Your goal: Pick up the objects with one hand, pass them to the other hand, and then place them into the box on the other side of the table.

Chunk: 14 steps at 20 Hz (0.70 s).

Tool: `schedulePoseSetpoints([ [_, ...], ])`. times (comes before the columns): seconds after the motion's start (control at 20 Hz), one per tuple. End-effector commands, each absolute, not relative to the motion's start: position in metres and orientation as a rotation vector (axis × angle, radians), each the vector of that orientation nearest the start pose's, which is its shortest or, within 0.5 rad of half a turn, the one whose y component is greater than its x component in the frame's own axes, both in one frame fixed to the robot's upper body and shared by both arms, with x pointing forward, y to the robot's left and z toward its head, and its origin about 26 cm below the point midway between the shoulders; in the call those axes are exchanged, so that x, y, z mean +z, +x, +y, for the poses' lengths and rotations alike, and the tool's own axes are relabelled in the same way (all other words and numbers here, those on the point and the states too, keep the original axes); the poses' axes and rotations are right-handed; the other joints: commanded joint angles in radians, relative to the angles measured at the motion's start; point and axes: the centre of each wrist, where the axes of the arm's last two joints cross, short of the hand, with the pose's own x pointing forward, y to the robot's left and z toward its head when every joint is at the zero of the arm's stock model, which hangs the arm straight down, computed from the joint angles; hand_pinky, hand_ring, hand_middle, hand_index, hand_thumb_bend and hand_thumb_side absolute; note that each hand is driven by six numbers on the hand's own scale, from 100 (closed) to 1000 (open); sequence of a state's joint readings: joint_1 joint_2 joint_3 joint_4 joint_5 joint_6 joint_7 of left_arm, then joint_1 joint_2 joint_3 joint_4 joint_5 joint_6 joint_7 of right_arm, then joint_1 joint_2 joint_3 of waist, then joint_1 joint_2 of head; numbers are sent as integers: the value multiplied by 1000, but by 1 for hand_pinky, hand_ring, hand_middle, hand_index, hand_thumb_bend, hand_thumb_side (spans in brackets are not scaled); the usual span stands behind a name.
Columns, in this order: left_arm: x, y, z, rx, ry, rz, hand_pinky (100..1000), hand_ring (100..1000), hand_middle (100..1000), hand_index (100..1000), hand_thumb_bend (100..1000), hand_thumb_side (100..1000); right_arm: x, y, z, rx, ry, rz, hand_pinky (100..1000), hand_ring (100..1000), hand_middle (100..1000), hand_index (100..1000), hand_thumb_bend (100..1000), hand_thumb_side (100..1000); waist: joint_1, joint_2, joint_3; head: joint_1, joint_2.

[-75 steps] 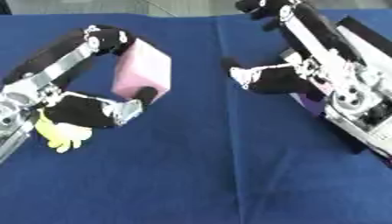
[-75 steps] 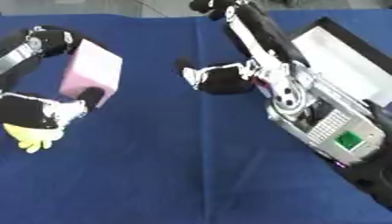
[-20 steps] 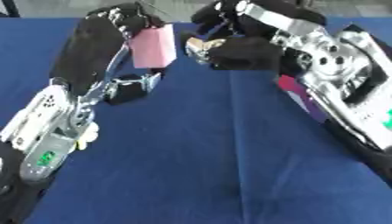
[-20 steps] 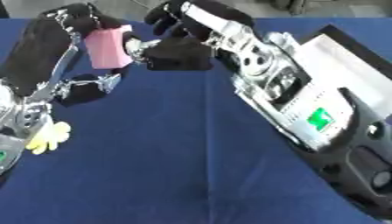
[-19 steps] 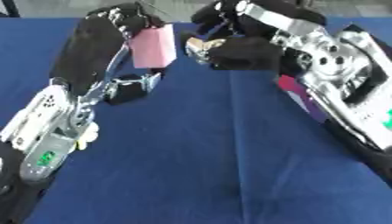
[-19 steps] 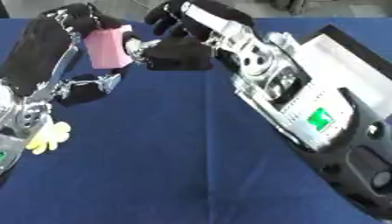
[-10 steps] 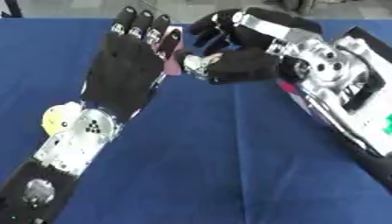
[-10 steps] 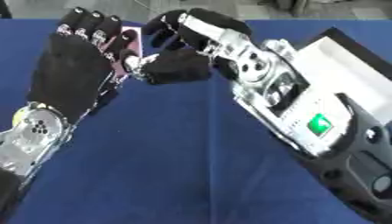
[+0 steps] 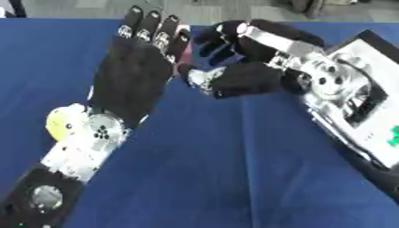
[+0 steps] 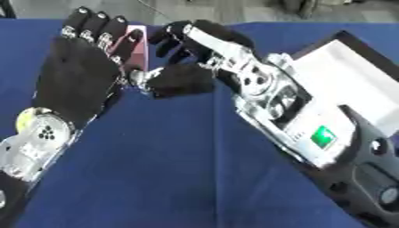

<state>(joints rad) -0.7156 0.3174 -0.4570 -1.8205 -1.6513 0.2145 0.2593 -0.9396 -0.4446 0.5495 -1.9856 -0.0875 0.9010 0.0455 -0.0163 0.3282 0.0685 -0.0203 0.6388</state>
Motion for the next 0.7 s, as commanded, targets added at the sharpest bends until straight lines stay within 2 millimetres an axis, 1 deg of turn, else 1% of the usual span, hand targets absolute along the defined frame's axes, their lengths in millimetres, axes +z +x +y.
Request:
schedulePoseSetpoints([
  [0.05, 246, 319, 118, 839, -1851, 2225, 604, 522, 471, 615, 298, 100, 315, 278, -101, 1035, -207, -1786, 691, 831, 774, 868, 282, 302, 4, -18, -1, 0, -15],
  [0.3, 242, 320, 119, 797, -1720, 2382, 608, 513, 464, 611, 243, 100, 314, 278, -101, 1050, -222, -1829, 706, 837, 778, 876, 293, 276, 6, -17, -2, -6, -18],
  [0.4, 240, 322, 120, 789, -1688, 2424, 608, 512, 463, 611, 244, 100, 314, 278, -102, 1055, -218, -1843, 704, 837, 777, 876, 291, 279, 7, -16, -2, -6, -18],
  [0.5, 239, 323, 120, 790, -1675, 2436, 610, 513, 463, 610, 251, 100, 315, 278, -102, 1058, -208, -1854, 701, 836, 776, 877, 281, 303, 7, -16, -3, -4, -18],
  [0.7, 238, 326, 118, 793, -1670, 2419, 610, 513, 462, 609, 269, 100, 315, 278, -102, 1066, -180, -1851, 699, 836, 777, 877, 273, 322, 6, -16, -5, -1, -19],
])
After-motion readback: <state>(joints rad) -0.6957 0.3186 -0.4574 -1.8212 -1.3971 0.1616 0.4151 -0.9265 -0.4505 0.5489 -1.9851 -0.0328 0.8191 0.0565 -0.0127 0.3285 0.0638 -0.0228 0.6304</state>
